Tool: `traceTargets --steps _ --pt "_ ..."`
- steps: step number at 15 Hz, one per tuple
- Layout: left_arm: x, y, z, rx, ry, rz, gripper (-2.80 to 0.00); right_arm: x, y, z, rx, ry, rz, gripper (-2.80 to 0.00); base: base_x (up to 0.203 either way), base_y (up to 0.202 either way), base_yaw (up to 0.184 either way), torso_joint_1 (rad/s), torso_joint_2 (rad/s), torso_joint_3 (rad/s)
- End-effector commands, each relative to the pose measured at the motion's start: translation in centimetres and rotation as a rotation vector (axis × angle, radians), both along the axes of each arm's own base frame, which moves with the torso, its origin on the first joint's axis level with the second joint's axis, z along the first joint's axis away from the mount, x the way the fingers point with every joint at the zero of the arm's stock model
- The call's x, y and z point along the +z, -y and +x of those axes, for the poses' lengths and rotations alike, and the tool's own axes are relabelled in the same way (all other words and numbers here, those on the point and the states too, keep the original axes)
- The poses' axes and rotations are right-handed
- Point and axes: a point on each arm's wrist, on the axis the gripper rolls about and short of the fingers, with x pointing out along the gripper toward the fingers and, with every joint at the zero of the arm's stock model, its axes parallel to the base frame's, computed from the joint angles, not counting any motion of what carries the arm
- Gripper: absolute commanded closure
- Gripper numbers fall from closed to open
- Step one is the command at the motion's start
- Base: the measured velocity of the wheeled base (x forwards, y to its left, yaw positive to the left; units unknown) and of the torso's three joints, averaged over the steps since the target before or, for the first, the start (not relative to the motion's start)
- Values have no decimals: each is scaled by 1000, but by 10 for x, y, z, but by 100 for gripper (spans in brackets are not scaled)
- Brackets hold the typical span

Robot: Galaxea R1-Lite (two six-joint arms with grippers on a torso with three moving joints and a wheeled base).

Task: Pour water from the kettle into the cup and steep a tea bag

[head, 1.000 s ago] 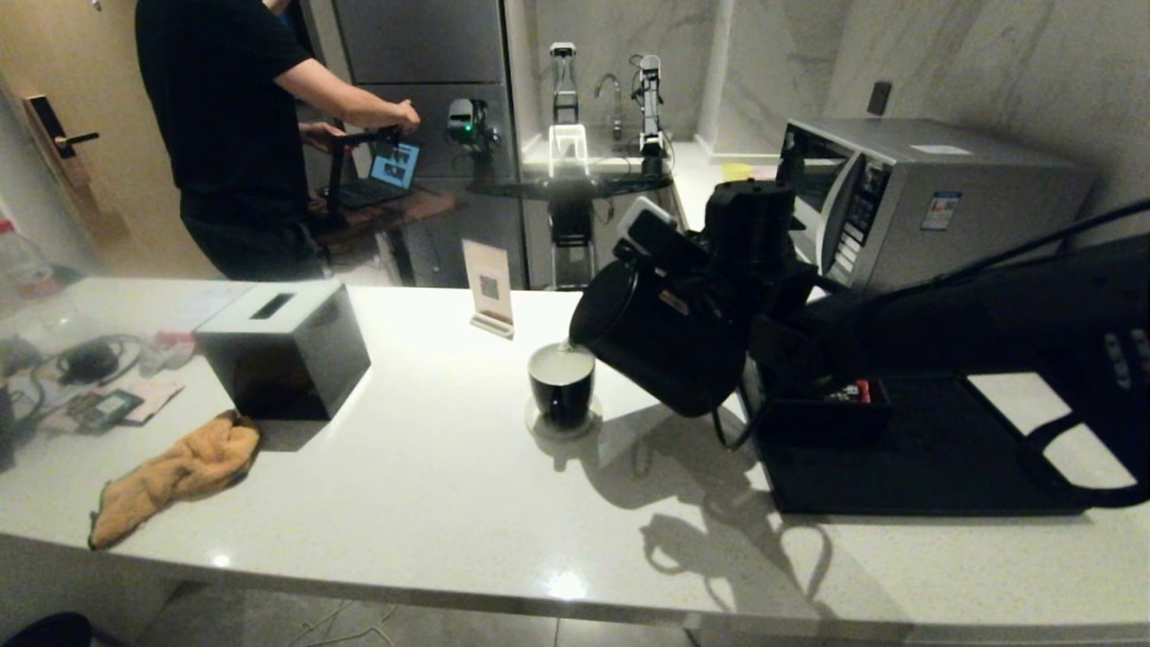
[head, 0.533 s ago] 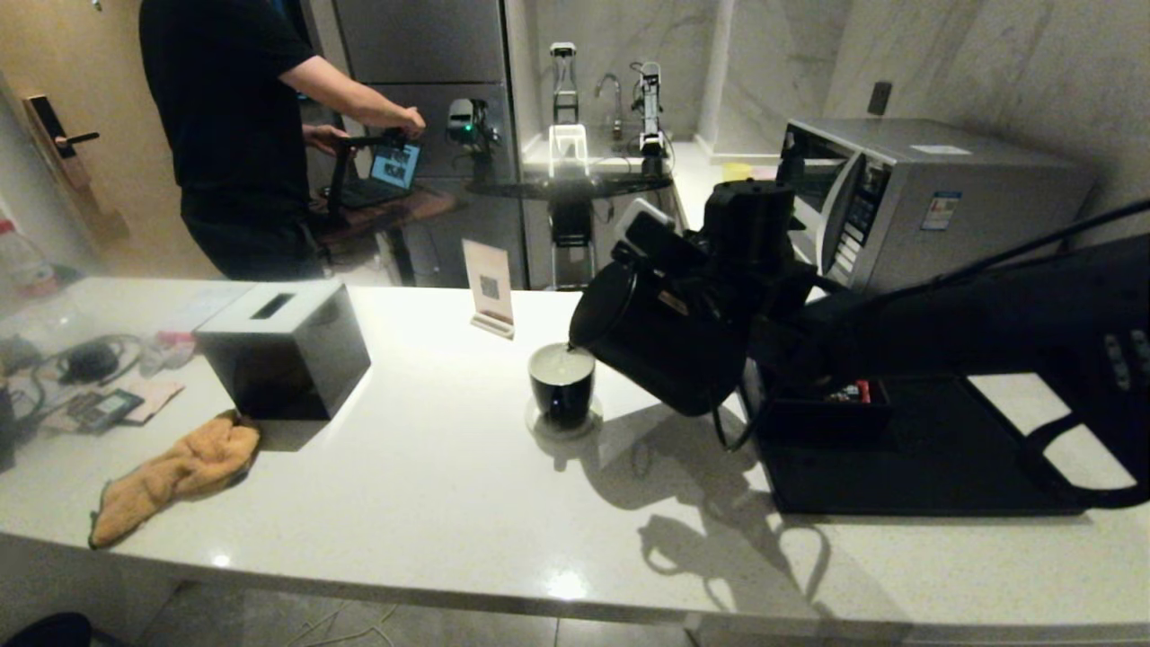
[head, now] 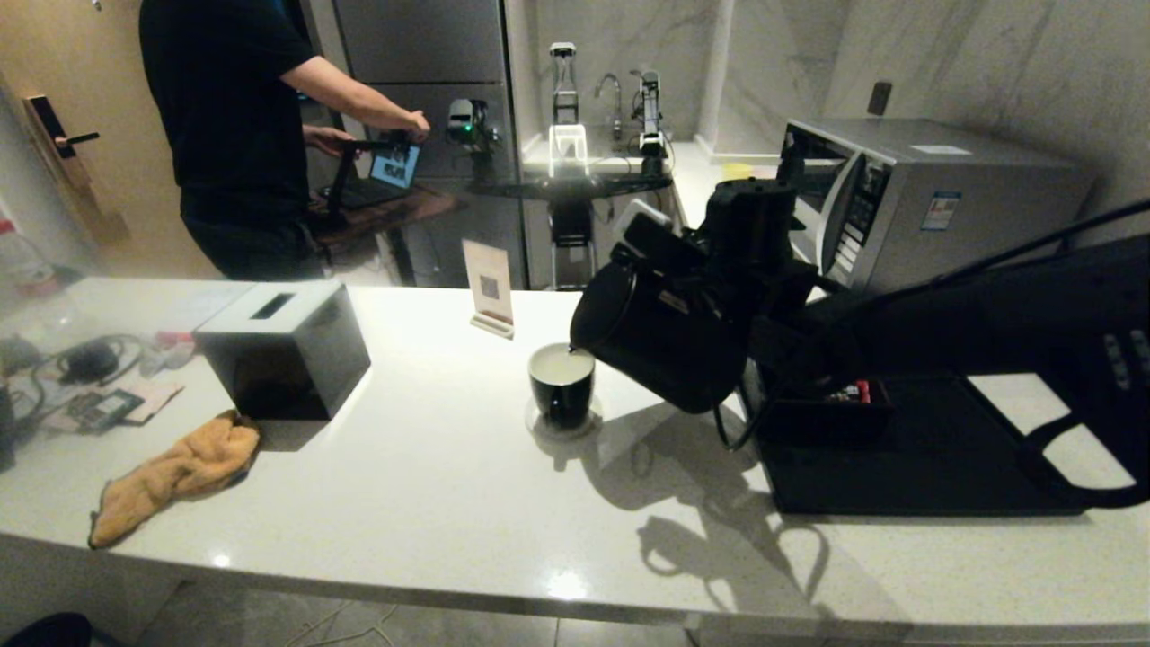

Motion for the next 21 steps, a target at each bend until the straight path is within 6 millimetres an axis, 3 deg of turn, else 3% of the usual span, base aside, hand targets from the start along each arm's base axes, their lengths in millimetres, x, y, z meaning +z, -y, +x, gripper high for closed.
traceTargets --steps 1,21 --pt "0 0 0 0 0 0 0 0 0 0 -2 3 -7 0 0 0 0 0 0 0" --pt "0 0 0 0 0 0 0 -4 -3 1 14 7 -24 0 0 0 0 0 0 0"
